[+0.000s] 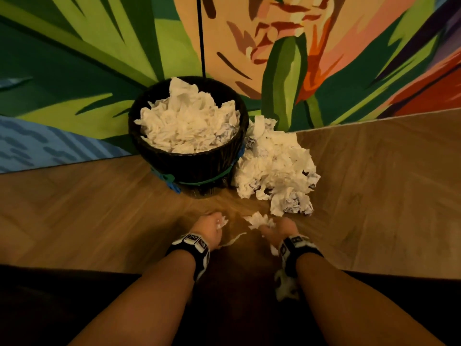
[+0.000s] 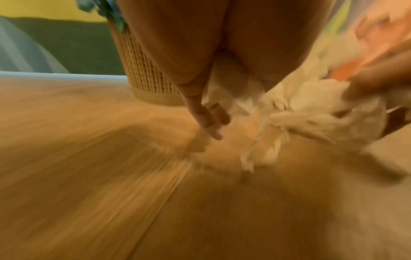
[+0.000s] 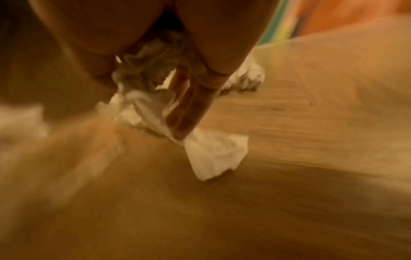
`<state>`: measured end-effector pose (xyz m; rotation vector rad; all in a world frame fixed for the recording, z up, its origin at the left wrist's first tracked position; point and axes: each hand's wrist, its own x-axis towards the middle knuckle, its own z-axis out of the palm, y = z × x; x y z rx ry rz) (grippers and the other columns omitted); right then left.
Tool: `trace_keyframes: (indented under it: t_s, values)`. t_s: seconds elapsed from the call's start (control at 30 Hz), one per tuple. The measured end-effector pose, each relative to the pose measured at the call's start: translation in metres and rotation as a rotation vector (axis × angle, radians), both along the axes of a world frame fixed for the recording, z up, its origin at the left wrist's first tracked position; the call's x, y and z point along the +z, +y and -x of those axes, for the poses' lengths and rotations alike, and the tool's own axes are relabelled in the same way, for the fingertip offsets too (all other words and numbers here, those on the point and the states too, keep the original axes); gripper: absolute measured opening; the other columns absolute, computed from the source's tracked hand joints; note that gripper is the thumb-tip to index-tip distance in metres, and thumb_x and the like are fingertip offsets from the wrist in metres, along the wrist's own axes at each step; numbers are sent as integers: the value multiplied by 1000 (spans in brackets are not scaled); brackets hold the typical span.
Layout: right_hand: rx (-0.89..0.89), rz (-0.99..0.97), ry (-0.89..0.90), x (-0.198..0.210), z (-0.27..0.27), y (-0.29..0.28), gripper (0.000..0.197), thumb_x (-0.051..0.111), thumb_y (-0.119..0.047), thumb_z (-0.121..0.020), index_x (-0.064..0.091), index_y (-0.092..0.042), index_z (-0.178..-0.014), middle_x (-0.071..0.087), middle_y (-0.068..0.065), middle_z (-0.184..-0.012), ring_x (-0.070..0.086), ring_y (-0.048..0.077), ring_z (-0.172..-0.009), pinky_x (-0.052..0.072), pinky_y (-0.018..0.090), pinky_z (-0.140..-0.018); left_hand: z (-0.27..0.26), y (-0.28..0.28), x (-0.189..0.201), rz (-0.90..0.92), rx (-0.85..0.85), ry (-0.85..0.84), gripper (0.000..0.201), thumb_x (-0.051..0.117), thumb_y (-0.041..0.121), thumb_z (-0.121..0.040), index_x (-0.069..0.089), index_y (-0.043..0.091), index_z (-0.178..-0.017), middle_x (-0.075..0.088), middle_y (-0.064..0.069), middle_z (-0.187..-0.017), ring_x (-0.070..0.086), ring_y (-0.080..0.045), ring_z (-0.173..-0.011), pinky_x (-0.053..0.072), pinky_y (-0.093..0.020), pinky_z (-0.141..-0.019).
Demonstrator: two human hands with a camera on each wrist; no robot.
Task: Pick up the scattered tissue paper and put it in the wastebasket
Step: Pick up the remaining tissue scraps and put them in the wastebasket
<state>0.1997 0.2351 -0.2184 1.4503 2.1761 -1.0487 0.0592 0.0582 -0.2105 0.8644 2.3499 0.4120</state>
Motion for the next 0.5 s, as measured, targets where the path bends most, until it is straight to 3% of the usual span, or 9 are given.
trace_keyframes:
  t_s: [0.07, 0.1, 0.13, 0.2, 0.27, 0.37, 0.43, 0.5]
  values:
    - [-213, 43, 185, 20, 10, 11, 67, 77, -35, -79, 50, -17, -139, 62, 5, -125, 64, 15, -91, 56, 23, -74, 3, 1, 13, -75, 75, -40, 22, 48, 10, -92, 60, 28, -91, 65, -5, -98, 64, -21, -82, 50, -25, -68]
    - [-311, 71, 287, 32, 14, 15, 66, 80, -30, -76, 54, -19, -135, 66, 3, -116, 66, 18, -90, 58, 29, -75, 5, 2, 18, -105, 113, -67, 25, 49, 10, -91, 61, 30, -84, 65, -1, -90, 62, -16, -72, 48, -23, -59]
    - [-381, 76, 375, 43, 18, 18, 58, 82, -25, -74, 60, -24, -127, 68, 0, -102, 67, 17, -82, 58, 30, -68, 7, 5, 25, -134, 141, -88, 27, 51, 11, -91, 63, 32, -80, 64, 2, -84, 60, -13, -65, 45, -21, -53]
    - [-436, 34, 507, 64, 25, 22, 26, 76, -14, -77, 66, -26, -97, 69, 2, -82, 65, 13, -62, 50, 24, -50, 9, 10, 38, -177, 153, -104, 24, 51, 17, -92, 65, 31, -77, 65, 4, -80, 59, -13, -66, 45, -22, -56]
    - [-456, -24, 608, 82, 29, 24, 19, 68, -7, -80, 64, -25, -84, 68, 4, -77, 62, 13, -55, 45, 20, -44, 11, 14, 48, -184, 150, -93, 17, 54, 30, -91, 66, 26, -80, 67, 4, -79, 62, -17, -74, 49, -26, -66]
    - [-455, -47, 649, 99, 32, 25, 10, 68, -13, -85, 69, -21, -89, 68, 1, -77, 61, 12, -64, 45, 15, -49, 9, 11, 48, -166, 157, -30, 19, 62, 42, -88, 67, 24, -83, 66, 5, -75, 63, -17, -75, 48, -24, -66]
    - [-453, -10, 622, 107, 33, 22, 4, 69, -21, -85, 70, -18, -88, 68, 6, -78, 60, 17, -64, 48, 24, -58, 7, 9, 50, -184, 175, -22, 16, 69, 41, -86, 69, 25, -83, 65, 8, -80, 63, -15, -78, 49, -24, -69]
    - [-437, -7, 604, 112, 35, 19, 19, 71, -23, -84, 69, -14, -100, 57, -4, -66, 48, 9, -58, 44, 28, -62, 10, 11, 57, -264, 180, -34, 10, 75, 33, -82, 67, 27, -78, 64, 12, -81, 61, -11, -78, 50, -25, -70]
